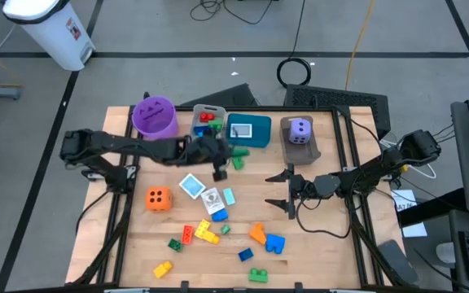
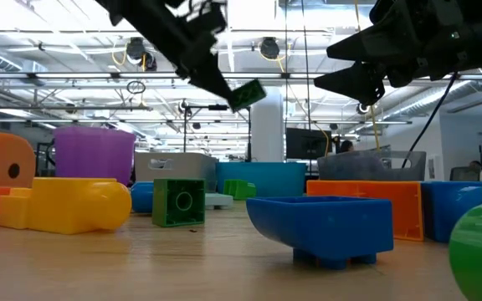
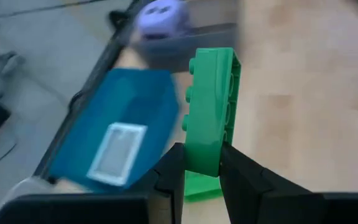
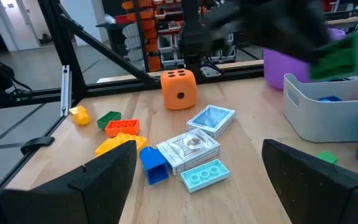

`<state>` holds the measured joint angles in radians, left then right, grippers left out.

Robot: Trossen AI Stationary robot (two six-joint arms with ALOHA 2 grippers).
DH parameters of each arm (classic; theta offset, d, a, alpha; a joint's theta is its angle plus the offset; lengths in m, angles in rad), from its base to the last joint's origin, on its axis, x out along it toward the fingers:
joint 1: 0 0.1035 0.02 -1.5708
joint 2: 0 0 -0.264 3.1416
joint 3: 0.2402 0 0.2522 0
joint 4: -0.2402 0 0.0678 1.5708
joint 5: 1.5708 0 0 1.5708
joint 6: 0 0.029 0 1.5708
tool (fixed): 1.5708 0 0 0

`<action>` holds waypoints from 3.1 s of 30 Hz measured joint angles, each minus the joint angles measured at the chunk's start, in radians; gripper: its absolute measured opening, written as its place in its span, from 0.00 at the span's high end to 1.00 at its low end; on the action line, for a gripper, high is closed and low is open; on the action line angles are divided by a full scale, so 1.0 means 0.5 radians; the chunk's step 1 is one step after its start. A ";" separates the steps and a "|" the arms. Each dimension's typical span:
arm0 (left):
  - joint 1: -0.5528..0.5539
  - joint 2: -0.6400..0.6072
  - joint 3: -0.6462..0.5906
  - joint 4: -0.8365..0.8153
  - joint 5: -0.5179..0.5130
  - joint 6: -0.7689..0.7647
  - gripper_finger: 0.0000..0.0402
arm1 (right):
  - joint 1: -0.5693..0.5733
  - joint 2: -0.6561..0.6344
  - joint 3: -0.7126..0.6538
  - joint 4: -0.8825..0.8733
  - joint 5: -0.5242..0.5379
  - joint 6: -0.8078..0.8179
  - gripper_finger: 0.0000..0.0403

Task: Pick & Place Toys
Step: Put the dark green game piece into the gray bin, then put the blue game piece into the gray bin

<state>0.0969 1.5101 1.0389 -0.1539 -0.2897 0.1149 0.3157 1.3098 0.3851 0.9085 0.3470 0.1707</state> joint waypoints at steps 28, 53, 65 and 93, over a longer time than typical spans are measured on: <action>0.914 0.097 -0.002 -0.646 0.021 -0.092 0.79 | 0.000 0.000 0.000 -0.003 -0.002 0.000 0.16; 0.876 0.327 0.000 -0.623 0.146 0.009 0.69 | 0.000 0.000 0.000 -0.047 -0.005 0.001 0.16; 0.875 0.251 0.000 -0.603 0.160 0.029 0.49 | 0.000 0.000 0.000 -0.047 -0.006 0.001 0.16; 0.567 -0.360 0.000 -0.136 0.694 -0.281 0.48 | -0.026 0.000 0.000 0.076 -0.011 -0.213 0.16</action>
<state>0.3803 1.3300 1.0389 -0.2221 0.0571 -0.0255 0.3025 1.3098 0.3851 0.9466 0.3416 0.0644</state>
